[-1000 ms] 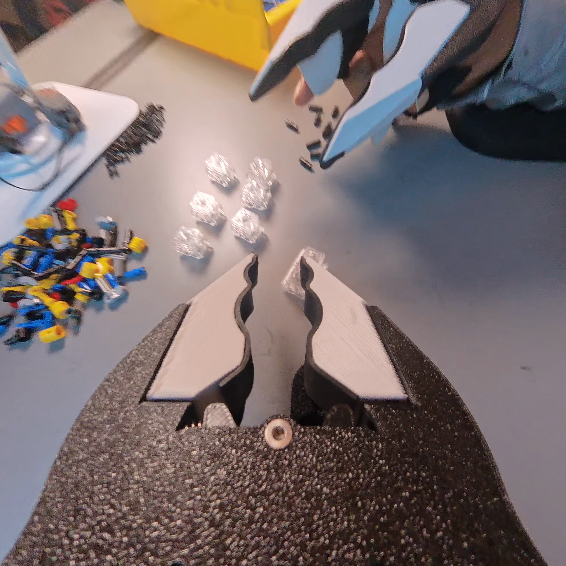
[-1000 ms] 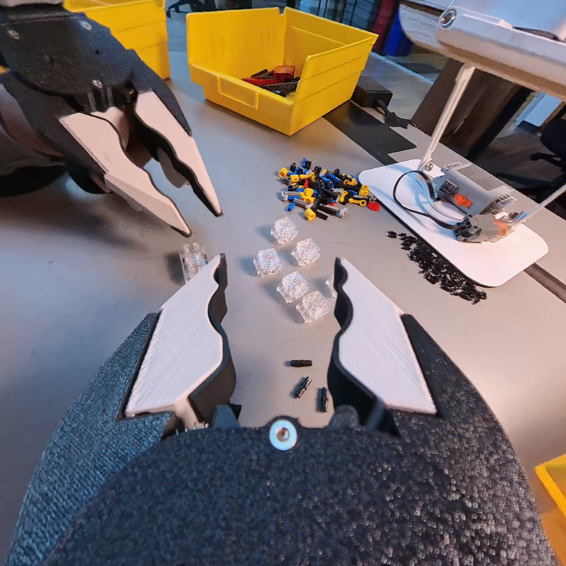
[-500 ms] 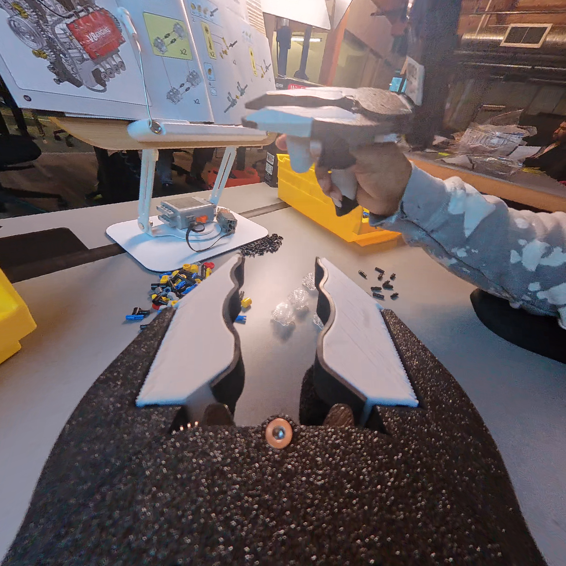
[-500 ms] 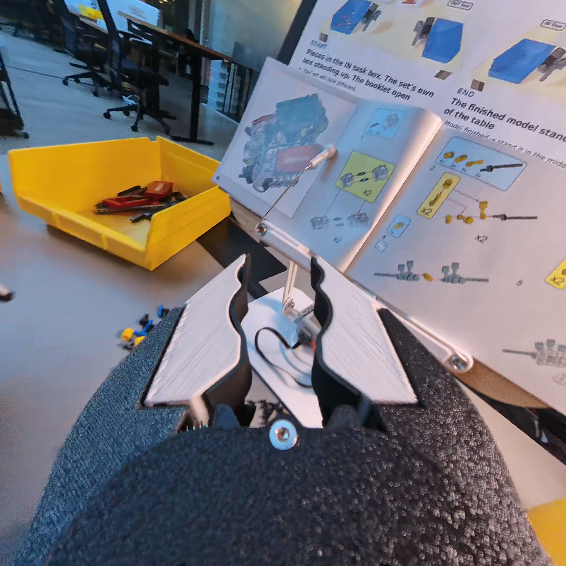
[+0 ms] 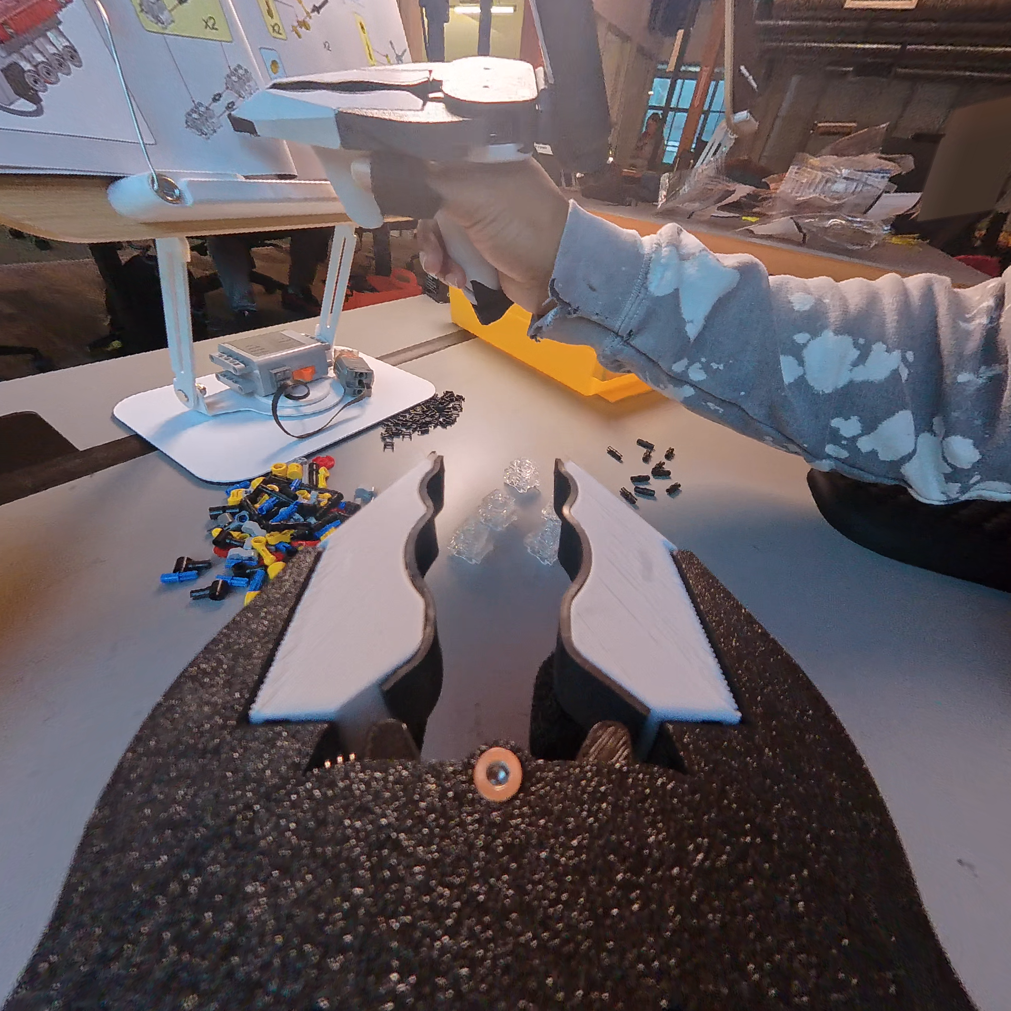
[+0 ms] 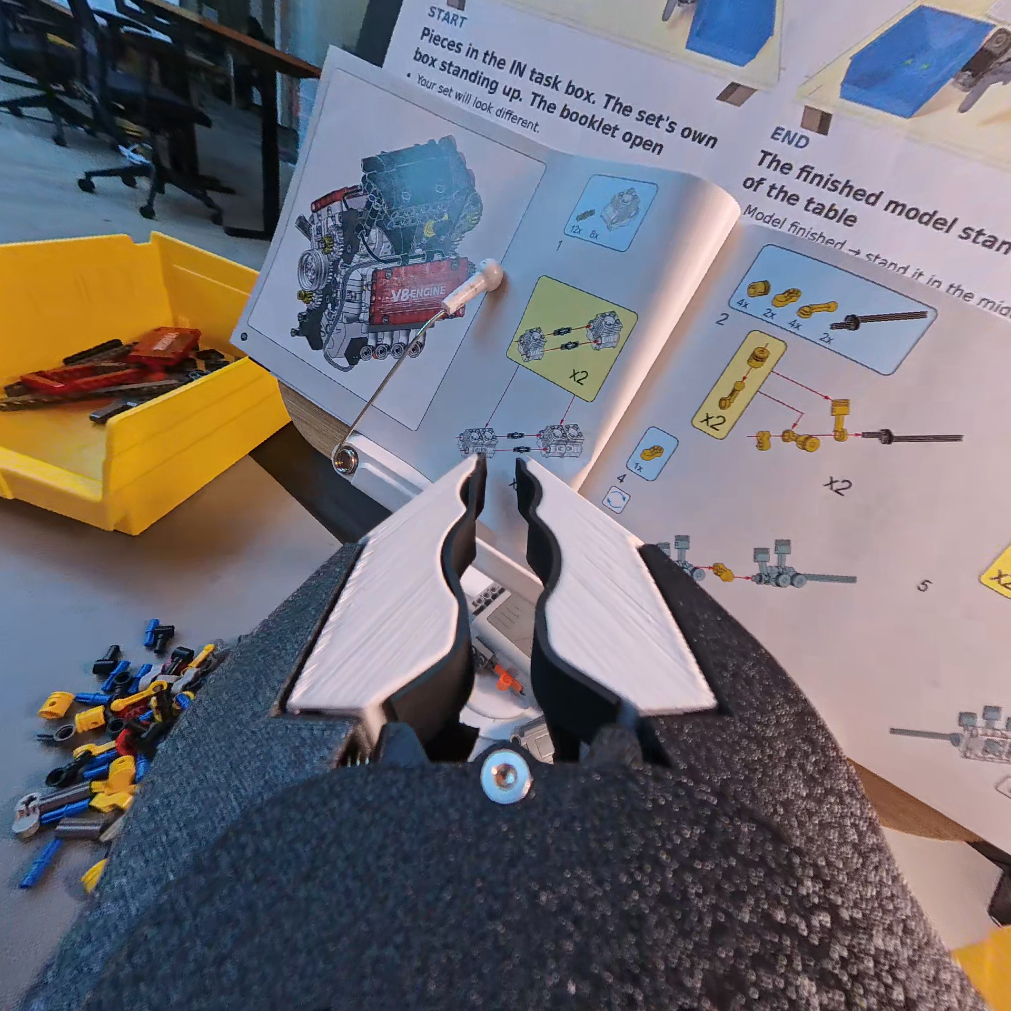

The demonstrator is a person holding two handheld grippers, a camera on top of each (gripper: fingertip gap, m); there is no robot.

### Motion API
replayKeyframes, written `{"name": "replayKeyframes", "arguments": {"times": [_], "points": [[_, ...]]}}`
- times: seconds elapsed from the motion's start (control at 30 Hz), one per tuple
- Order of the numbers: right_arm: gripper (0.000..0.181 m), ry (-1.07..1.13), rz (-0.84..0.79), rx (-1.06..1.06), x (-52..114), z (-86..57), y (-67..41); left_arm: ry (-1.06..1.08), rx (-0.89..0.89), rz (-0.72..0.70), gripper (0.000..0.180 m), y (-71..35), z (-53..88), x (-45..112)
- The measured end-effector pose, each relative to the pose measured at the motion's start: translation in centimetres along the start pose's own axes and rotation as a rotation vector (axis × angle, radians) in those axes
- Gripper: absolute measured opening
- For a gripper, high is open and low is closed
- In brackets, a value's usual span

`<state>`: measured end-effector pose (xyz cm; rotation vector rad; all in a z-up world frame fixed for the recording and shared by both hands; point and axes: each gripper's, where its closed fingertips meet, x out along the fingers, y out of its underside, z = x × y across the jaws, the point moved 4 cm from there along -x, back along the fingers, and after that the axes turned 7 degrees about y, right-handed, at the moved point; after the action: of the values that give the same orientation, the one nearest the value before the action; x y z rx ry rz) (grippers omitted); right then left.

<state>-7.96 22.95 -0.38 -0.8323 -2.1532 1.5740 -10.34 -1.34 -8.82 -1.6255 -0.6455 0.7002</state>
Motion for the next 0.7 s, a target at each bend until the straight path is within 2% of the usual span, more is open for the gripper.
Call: {"name": "replayKeyframes", "arguments": {"times": [0.47,0.7], "points": [[0.009,-0.002,0.002,-0.017,-1.0,-0.5,0.1,0.024,0.006,0.053,0.041,0.6,-0.6,0.4],[0.012,0.008,-0.019,-0.017,-2.3,-1.1,0.2,0.183,0.011,0.264,0.047,3.7,-3.0,2.1]]}}
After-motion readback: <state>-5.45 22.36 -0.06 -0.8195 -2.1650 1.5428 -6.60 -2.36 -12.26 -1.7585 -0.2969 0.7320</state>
